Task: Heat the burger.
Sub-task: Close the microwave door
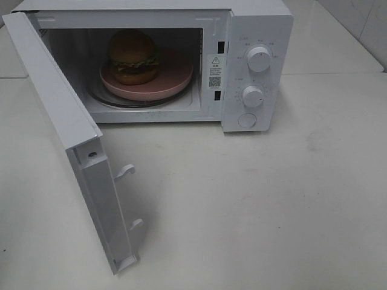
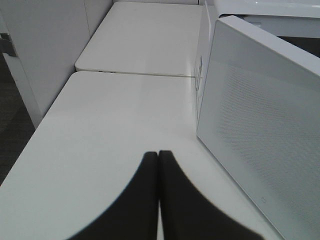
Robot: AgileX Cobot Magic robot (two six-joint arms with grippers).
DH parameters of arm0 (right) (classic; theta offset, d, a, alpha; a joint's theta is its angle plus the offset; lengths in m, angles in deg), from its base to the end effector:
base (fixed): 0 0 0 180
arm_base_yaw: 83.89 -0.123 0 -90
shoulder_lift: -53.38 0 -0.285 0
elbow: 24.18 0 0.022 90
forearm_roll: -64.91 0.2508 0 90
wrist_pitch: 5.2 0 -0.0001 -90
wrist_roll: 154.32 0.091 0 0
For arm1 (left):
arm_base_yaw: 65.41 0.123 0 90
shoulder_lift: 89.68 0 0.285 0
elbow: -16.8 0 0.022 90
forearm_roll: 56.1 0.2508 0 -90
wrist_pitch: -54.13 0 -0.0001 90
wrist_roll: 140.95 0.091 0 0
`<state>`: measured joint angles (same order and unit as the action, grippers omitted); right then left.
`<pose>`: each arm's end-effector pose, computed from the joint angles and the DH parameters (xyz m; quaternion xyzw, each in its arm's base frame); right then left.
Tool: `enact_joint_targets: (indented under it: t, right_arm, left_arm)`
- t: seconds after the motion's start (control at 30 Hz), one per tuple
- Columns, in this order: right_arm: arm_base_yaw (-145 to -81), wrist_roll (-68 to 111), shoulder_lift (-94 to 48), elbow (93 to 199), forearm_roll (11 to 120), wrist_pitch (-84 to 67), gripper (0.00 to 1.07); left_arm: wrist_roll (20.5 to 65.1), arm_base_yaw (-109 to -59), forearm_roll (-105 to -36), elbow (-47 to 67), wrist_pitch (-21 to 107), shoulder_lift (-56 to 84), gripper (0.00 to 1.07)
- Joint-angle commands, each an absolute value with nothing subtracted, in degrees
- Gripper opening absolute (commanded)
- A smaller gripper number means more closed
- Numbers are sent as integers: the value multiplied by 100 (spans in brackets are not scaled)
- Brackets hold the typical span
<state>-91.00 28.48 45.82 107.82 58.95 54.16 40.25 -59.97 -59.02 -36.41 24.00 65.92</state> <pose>-0.0048 -0.0088 0.2824 -0.0299 0.8413 -0.0054 0.5396 0.0672 0.0041 0.2883 -0.0401 0.8065 0.0109 0.5898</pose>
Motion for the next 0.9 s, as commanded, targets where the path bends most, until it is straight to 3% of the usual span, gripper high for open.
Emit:
enact_joint_targets:
  t: [0.03, 0.23, 0.33, 0.5, 0.6, 0.9]
  right_arm:
    - [-9060, 2825, 4731, 10759, 5906, 5376, 76]
    - [-9060, 2825, 4731, 10759, 5906, 5376, 76]
    - [-9060, 2825, 4731, 10759, 5906, 5376, 76]
    - [-9060, 2825, 4731, 10759, 5906, 5376, 76]
    - [-9060, 2825, 4731, 10759, 5906, 5376, 76]
    - [-9060, 2825, 4731, 10759, 5906, 5376, 76]
  left_arm:
    - [4278, -6014, -5925, -3979, 3379, 6248, 0]
    - [4610, -6014, -6074, -4478, 4886, 5692, 0]
    - [4616, -6014, -6069, -4535, 5081, 5601, 0]
    - [4604, -6014, -5845, -5114, 6920, 4919, 0]
    - [4587, -6014, -5834, -5165, 7035, 4781, 0]
    - [3705, -6043, -4877, -5182, 7768, 3257, 0]
